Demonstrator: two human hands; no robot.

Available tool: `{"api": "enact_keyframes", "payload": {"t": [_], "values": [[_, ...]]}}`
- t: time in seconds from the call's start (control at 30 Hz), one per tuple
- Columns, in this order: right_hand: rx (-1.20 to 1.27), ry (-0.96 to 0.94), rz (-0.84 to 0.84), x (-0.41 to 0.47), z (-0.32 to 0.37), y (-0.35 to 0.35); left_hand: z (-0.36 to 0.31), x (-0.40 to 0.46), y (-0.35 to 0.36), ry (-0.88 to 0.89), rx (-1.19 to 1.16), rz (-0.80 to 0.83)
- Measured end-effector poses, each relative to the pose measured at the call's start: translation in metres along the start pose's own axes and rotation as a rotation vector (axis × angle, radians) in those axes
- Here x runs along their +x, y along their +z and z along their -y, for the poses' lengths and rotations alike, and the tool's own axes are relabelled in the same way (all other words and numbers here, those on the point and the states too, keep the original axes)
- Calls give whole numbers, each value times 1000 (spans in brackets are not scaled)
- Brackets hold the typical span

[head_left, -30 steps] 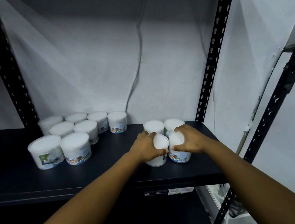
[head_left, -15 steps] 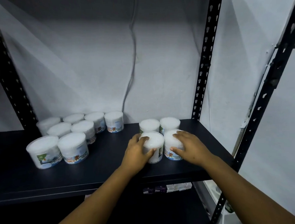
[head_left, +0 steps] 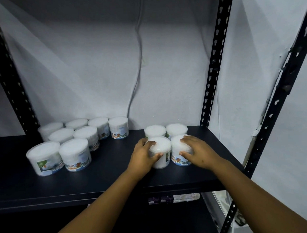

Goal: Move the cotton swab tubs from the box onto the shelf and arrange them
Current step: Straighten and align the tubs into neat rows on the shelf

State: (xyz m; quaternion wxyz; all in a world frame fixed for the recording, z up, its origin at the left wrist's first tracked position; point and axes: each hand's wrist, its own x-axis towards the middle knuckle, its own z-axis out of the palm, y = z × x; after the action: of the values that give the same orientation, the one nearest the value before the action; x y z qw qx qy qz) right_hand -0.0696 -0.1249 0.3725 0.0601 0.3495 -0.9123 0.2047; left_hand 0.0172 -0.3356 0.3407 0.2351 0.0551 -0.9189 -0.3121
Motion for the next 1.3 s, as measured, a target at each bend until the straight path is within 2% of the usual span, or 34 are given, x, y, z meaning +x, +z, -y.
{"api": "enact_keyframes", "payload": {"t": [0.67,0.77,0.93,1.07,1.3], "values": [[21,14,23,17,-6,2,9,18,-2,-10,18,40],[-61,3,-27,18,-6,6,8,15,0,10,91,3],[-217,-1,-61,22,3,12,1,16,5,66,343,-73],[-257,11,-61,25,6,12,-1,17,6,72,385,-36],[-175,-8,-46,25,6,9,-2,15,4,66,407,-25]]}}
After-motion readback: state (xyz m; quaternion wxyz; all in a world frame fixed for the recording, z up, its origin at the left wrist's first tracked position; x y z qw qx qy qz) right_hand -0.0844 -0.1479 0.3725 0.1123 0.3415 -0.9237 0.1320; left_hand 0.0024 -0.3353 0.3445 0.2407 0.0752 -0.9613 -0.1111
